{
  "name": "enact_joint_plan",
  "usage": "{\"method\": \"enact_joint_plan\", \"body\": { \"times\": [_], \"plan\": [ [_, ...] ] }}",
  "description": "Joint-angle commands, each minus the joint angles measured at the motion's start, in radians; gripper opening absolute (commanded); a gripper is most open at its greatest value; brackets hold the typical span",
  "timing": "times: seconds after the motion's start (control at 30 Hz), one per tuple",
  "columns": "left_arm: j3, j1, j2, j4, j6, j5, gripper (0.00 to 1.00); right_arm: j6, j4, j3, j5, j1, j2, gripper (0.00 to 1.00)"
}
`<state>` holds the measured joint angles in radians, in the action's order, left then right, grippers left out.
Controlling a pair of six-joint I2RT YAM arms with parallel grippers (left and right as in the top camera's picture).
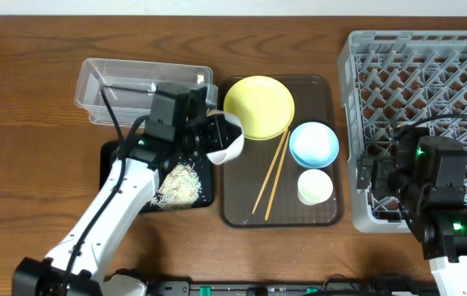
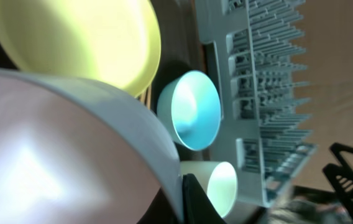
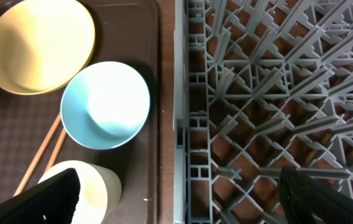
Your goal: Sort waste into correct bins and load items into the dishwasher rack
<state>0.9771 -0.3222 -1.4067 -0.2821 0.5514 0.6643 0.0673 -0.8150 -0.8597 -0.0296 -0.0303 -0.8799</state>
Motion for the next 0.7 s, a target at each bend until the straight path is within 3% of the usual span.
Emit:
{"method": "enact_joint_plan", "body": {
  "times": [0.0,0.3,0.4,0.67],
  "plan": [
    [0.1,-0.053,-0.002,-0.082,-0.191,-0.2,0.06,-0.005,-0.001,-0.019,-0.004,0.01,0.003,0.99],
    [0.11,-0.264,-0.06,-0.102,-0.401,-0.638,0.06,-0.005,-0.001,-0.019,-0.003,0.01,0.003,0.99],
    [0.11,-0.314,-0.111,-0.071,-0.469,-0.663,0.06,-0.005,-0.002,-0.019,0.004,0.01,0.003,0.99],
    [0.109,-0.38,-0.248,-0.056,-0.475,-0.649,0.06,-0.005,-0.002,-0.019,0.004,0.01,0.003,0.99]
  ]
}}
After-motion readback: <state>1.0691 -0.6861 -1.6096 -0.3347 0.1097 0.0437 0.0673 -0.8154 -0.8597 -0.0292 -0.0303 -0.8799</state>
